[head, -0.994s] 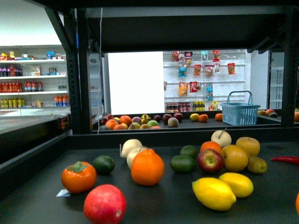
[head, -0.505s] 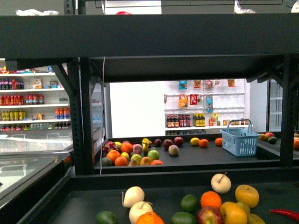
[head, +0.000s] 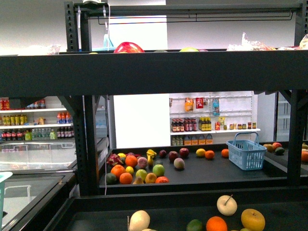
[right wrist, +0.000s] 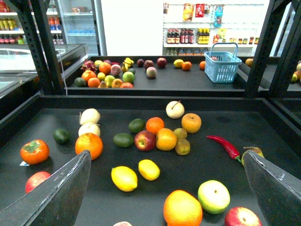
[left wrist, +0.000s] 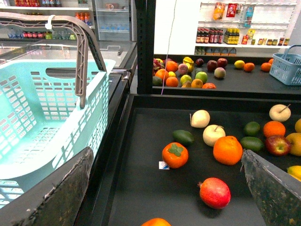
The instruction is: Pick lemon from shelf
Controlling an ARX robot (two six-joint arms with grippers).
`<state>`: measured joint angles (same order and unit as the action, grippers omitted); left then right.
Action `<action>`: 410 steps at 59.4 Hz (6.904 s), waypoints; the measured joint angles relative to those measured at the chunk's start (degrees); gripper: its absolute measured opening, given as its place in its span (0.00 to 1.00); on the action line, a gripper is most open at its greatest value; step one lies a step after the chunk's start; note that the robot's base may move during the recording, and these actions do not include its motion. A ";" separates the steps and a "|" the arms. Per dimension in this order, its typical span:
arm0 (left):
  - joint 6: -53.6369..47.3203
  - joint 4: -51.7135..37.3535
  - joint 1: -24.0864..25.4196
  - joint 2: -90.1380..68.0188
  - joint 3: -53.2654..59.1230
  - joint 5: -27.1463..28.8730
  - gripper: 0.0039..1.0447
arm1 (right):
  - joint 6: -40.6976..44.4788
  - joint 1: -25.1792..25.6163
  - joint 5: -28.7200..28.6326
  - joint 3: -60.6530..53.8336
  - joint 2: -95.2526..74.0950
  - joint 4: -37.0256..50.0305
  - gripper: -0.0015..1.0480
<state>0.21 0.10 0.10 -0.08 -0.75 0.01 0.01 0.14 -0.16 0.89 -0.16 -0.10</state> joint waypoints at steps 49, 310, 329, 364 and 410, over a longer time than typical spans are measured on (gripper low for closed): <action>69.13 -25.20 39.74 -77.07 -44.15 -36.15 0.93 | 0.02 0.00 -0.02 0.00 0.00 0.00 0.93; 60.74 -27.85 -19.87 -101.53 -69.61 -36.63 0.08 | 35.89 -5.70 -14.05 78.20 -151.93 28.15 0.93; 60.72 -27.85 -19.87 -101.53 -69.61 -36.63 0.08 | 38.05 -6.86 -13.55 89.20 -158.42 24.76 0.93; 60.72 -27.85 -19.89 -101.53 -69.61 -36.63 0.08 | 38.75 -6.82 -12.41 94.55 -163.27 24.81 0.70; 60.72 -27.85 -19.89 -101.53 -69.61 -36.63 0.08 | 22.47 2.73 -13.84 67.78 -121.81 29.51 0.60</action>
<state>60.93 -27.75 -19.79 -101.60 -70.37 -36.62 22.48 2.87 -14.00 68.66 -121.97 29.41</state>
